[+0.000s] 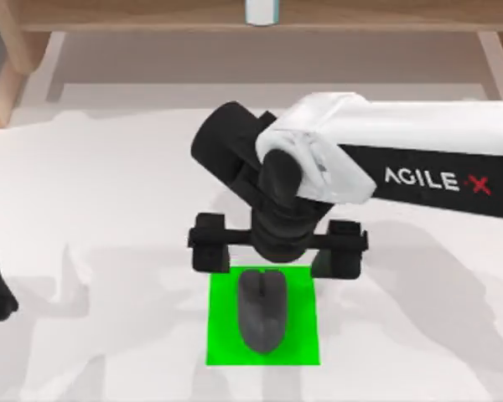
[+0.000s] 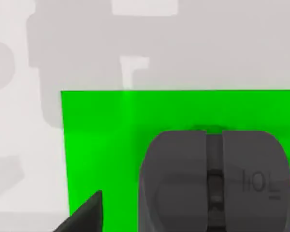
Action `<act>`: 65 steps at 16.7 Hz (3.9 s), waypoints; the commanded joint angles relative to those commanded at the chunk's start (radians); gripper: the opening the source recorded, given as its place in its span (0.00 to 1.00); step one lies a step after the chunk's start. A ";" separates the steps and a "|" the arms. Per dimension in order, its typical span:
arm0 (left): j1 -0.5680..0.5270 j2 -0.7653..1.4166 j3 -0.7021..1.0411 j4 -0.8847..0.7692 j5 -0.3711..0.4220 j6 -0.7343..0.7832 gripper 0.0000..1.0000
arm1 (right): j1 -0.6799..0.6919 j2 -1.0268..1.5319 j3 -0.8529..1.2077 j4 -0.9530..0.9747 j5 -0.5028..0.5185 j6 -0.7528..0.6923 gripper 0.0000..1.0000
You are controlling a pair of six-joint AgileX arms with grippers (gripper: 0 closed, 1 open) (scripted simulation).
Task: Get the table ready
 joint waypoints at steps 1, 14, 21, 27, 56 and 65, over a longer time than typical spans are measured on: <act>0.000 0.000 0.000 0.000 0.000 0.000 1.00 | -0.036 -0.028 -0.021 0.040 0.000 -0.028 1.00; 0.000 0.000 0.000 0.000 0.000 0.000 1.00 | -0.881 -0.473 -0.569 0.970 -0.135 -0.809 1.00; 0.000 0.000 0.000 0.000 0.000 0.000 1.00 | -1.339 -0.552 -0.866 1.585 -0.305 -1.417 1.00; 0.000 0.000 0.000 0.000 0.000 0.000 1.00 | -1.545 -0.408 -1.053 2.051 -0.469 -1.920 1.00; 0.000 0.000 0.000 0.000 0.000 0.000 1.00 | -1.461 -0.035 -1.044 2.415 -0.593 -2.419 0.77; 0.000 0.000 0.000 0.000 0.000 0.000 1.00 | -1.461 -0.035 -1.044 2.415 -0.593 -2.419 0.10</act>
